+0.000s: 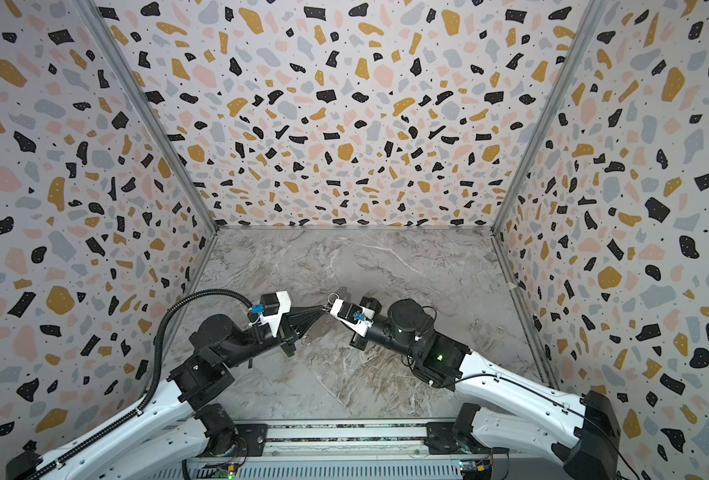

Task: Put the keys on the keyring

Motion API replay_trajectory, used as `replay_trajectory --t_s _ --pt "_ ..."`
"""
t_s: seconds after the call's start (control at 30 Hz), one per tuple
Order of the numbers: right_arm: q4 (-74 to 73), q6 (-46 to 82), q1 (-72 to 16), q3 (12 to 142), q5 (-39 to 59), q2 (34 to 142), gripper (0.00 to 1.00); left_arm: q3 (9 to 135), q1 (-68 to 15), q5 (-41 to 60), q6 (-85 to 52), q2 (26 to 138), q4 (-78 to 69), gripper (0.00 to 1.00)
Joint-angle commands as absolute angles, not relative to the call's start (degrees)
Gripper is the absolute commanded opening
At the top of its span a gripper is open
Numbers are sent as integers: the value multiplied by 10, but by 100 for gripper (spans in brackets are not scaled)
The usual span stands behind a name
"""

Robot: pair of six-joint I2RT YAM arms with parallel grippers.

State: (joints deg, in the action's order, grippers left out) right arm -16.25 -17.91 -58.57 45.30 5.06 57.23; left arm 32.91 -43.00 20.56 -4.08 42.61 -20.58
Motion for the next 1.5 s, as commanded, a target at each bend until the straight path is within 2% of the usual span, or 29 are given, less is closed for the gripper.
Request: replay_trajectory --t_s 0.0,0.27,0.53,1.47 --pt "-212 -210 -589 453 -25 547 0 355 -423 142 -52 425 -206 0" --pt "-244 -286 -628 452 -132 582 0 371 -423 56 -67 439 -187 0" --pt "-330 -321 -639 424 -187 583 0 386 -423 6 -76 463 -170 0" --pt "-330 -359 -644 375 -148 558 0 362 -423 -36 -113 439 -236 0"
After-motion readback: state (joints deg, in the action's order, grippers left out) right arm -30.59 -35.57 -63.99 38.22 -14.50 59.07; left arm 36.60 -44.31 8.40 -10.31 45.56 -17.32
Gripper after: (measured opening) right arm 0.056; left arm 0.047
